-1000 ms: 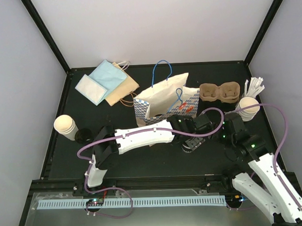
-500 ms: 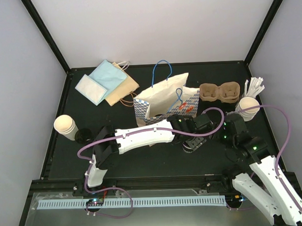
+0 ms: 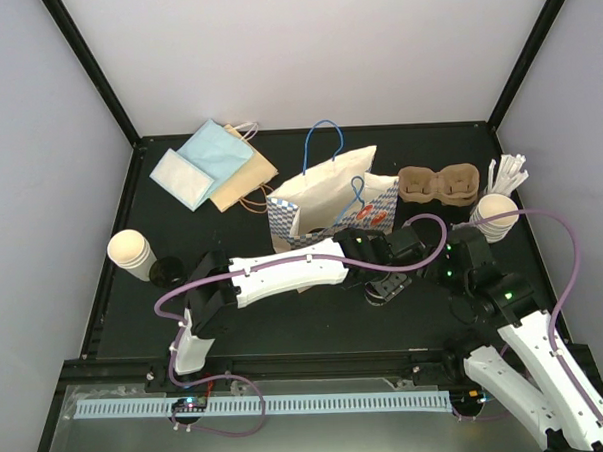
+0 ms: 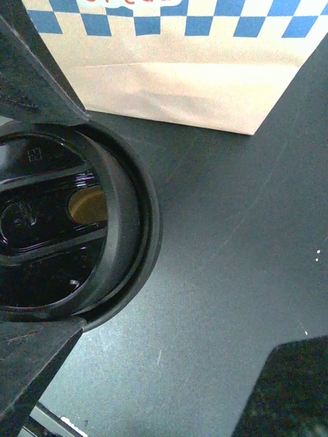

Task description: Pack the takeout coffee

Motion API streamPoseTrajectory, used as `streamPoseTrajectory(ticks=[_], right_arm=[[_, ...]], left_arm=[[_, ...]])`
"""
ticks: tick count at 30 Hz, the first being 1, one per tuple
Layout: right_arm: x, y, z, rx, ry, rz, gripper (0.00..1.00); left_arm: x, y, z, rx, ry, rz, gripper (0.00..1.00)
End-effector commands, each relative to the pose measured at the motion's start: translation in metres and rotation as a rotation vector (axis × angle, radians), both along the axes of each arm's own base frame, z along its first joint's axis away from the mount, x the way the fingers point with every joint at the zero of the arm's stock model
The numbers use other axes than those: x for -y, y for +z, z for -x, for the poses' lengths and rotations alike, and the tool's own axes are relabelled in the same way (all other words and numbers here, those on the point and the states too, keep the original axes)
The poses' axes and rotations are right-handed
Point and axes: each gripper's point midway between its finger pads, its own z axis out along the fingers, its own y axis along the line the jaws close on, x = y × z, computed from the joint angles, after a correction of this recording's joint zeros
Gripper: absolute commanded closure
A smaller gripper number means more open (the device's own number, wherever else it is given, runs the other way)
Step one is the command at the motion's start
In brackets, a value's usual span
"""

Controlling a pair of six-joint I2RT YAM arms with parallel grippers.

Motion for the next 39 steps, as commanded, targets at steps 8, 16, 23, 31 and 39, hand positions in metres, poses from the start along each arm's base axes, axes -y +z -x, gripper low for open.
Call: streamPoseTrajectory(ticks=[8, 16, 23, 31, 39], right_arm=[[-0.004, 0.005, -0.002, 0.022, 0.004, -0.029, 0.35], [-0.005, 0.007, -0.002, 0.02, 0.013, -0.031, 0.35], [-0.005, 0.007, -0.002, 0.015, 0.016, -0.025, 0.35], [-0.005, 0.006, -0.002, 0.012, 0.016, -0.022, 0.35], [-0.005, 0.004, -0.002, 0.011, 0.017, -0.021, 0.35]], left_arm=[[0.013, 0.009, 0.003, -0.042, -0.009, 0.046, 0.25], [0.011, 0.018, 0.001, -0.034, -0.003, 0.055, 0.2], [0.009, 0.012, 0.001, -0.04, 0.001, 0.04, 0.19], [0.013, 0.007, 0.003, -0.061, -0.002, 0.045, 0.2], [0.01, -0.008, -0.001, -0.049, 0.007, 0.017, 0.2]])
